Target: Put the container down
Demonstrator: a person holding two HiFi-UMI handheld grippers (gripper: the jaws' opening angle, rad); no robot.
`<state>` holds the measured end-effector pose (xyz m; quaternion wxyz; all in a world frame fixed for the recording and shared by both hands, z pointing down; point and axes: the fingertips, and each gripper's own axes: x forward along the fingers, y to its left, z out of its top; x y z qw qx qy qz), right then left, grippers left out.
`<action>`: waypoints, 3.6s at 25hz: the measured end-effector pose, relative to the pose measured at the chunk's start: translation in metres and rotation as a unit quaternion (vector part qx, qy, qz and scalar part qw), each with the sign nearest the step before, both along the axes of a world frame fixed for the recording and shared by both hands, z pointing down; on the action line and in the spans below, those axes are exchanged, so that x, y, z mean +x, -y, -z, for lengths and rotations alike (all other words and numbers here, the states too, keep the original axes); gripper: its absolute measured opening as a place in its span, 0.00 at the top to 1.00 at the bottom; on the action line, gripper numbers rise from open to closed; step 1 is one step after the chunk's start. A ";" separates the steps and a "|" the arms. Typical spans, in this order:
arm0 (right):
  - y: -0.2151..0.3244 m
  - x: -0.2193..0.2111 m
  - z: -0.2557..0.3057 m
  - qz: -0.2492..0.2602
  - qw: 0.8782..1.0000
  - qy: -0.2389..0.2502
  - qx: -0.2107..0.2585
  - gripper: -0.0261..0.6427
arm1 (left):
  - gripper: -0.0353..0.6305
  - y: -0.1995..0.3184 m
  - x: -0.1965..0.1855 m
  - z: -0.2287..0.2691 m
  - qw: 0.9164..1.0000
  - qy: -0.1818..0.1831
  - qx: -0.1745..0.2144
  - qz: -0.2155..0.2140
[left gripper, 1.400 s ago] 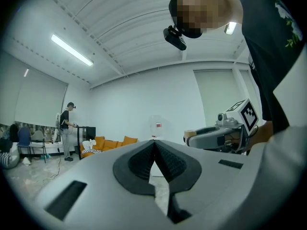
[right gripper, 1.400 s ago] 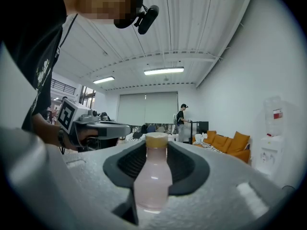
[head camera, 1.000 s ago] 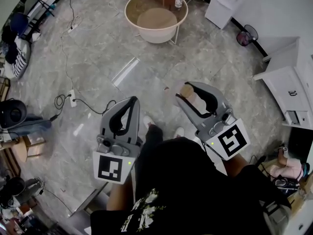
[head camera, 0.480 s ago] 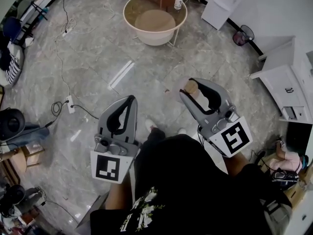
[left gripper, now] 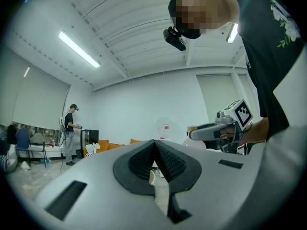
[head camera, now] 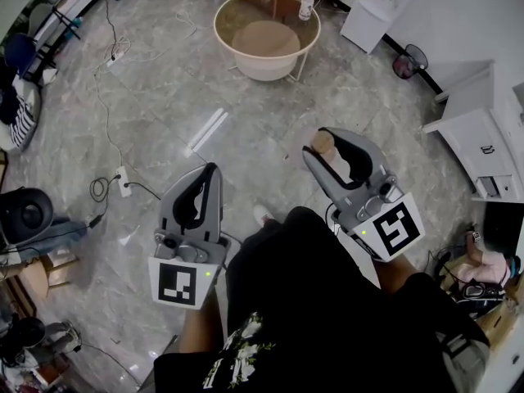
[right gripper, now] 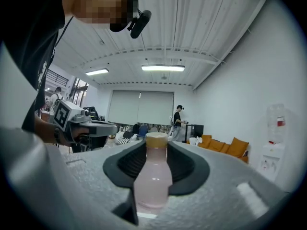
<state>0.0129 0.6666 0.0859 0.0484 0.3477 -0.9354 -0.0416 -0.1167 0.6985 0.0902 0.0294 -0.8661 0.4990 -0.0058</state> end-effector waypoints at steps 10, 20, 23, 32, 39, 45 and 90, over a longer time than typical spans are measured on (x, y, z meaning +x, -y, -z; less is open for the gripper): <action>0.004 -0.019 0.002 -0.001 1.000 0.004 0.008 0.77 | 0.94 0.001 -0.023 -0.004 1.000 -0.011 -0.006 0.004; 0.039 -0.038 -0.015 0.003 1.000 0.000 -0.002 0.77 | 0.94 0.033 -0.046 -0.011 1.000 -0.011 -0.013 0.015; 0.056 -0.044 -0.015 0.002 1.000 0.001 -0.006 0.77 | 0.94 0.049 -0.048 -0.012 1.000 -0.004 -0.017 0.010; 0.126 -0.067 -0.023 0.000 1.000 -0.006 -0.006 0.77 | 0.94 0.121 -0.070 -0.016 1.000 0.005 -0.019 0.002; 0.197 -0.094 -0.013 0.007 1.000 0.002 -0.006 0.77 | 0.94 0.190 -0.093 -0.006 1.000 0.011 -0.022 0.004; 0.252 -0.106 -0.006 0.009 1.000 0.003 -0.020 0.77 | 0.94 0.248 -0.101 0.006 1.000 0.018 -0.022 0.004; 0.571 -0.163 -0.004 -0.038 0.999 0.005 -0.020 0.77 | 0.94 0.584 -0.159 0.017 0.999 0.029 -0.005 -0.042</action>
